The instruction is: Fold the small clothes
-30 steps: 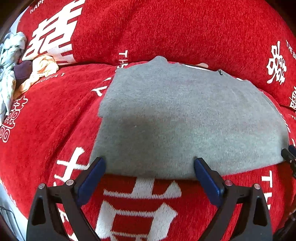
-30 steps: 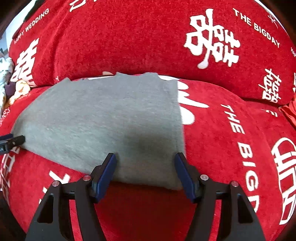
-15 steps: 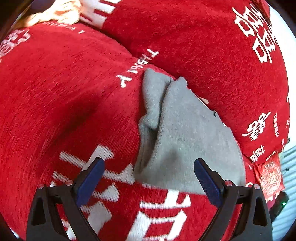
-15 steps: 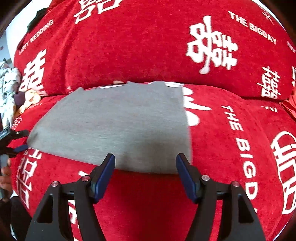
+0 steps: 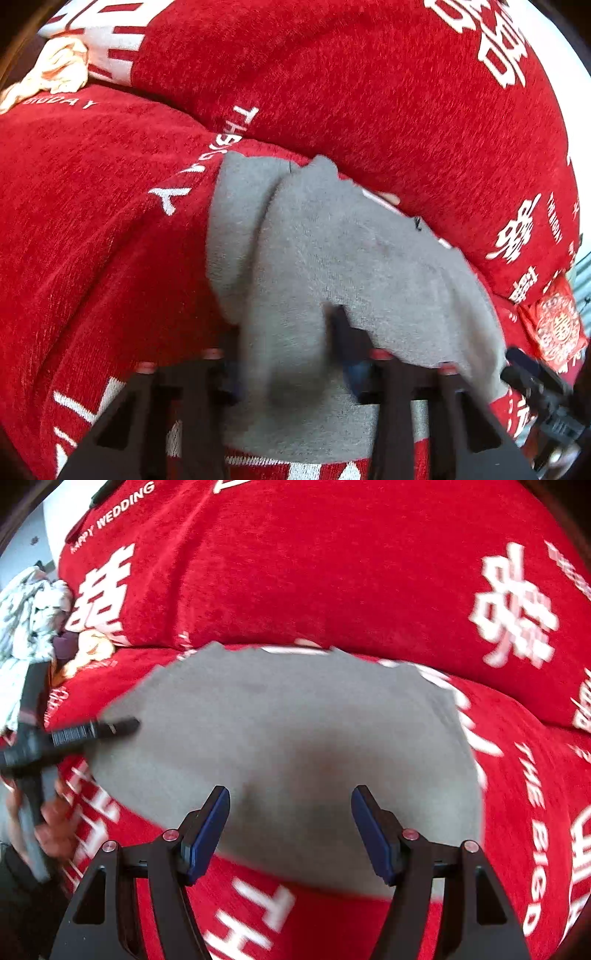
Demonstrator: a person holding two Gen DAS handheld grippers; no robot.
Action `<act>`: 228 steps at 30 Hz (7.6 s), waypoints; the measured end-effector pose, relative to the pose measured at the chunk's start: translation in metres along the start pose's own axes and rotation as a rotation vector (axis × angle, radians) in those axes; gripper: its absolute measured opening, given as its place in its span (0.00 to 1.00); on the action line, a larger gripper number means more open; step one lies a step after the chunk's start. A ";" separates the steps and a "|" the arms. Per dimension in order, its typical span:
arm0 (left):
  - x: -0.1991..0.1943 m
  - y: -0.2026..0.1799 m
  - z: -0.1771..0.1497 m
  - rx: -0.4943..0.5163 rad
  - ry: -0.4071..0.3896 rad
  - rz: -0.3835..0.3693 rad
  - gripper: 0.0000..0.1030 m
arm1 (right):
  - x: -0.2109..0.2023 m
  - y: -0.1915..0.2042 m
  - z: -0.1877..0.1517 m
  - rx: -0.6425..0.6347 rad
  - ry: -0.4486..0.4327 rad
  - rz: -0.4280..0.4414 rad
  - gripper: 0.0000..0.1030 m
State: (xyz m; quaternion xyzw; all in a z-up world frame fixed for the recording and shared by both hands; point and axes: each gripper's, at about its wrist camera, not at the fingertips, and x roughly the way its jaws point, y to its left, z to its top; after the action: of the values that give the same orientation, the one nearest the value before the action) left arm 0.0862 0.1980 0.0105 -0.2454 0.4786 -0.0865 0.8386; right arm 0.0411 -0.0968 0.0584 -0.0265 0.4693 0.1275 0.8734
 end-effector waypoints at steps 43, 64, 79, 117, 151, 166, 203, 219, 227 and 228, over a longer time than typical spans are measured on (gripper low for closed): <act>-0.011 -0.057 -0.018 0.281 -0.146 0.158 0.27 | 0.196 0.171 0.169 -0.196 0.449 0.039 0.18; -0.018 -0.090 -0.013 0.331 -0.123 0.257 0.27 | 0.141 0.094 0.168 -0.008 0.261 0.262 0.17; -0.007 -0.186 -0.045 0.448 -0.105 0.372 0.22 | 0.103 0.021 0.162 0.031 0.170 0.425 0.16; 0.081 -0.383 -0.156 0.840 0.033 0.374 0.02 | 0.074 -0.223 0.088 0.262 0.061 0.634 0.16; 0.029 -0.311 -0.206 1.362 -0.331 0.519 0.91 | 0.069 -0.242 0.082 0.334 0.049 0.637 0.13; 0.049 -0.304 -0.190 1.313 -0.235 0.486 0.62 | 0.095 -0.236 0.042 0.409 0.187 0.654 0.64; -0.004 -0.262 -0.110 0.773 0.040 0.169 0.06 | 0.012 -0.242 0.021 0.388 0.007 0.446 0.57; -0.042 -0.192 -0.076 0.284 0.120 -0.120 0.00 | -0.032 -0.172 -0.036 0.224 -0.005 0.353 0.05; -0.014 -0.191 -0.047 0.187 0.122 0.025 0.91 | -0.034 -0.183 -0.055 0.290 0.010 0.328 0.09; -0.010 -0.188 -0.045 0.171 0.129 0.021 0.73 | -0.033 -0.178 -0.054 0.297 0.010 0.322 0.10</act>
State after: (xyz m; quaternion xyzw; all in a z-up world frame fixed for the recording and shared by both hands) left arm 0.0597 0.0243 0.0919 -0.1620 0.5253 -0.1338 0.8246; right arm 0.0239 -0.2841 0.0426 0.1772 0.4856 0.1947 0.8336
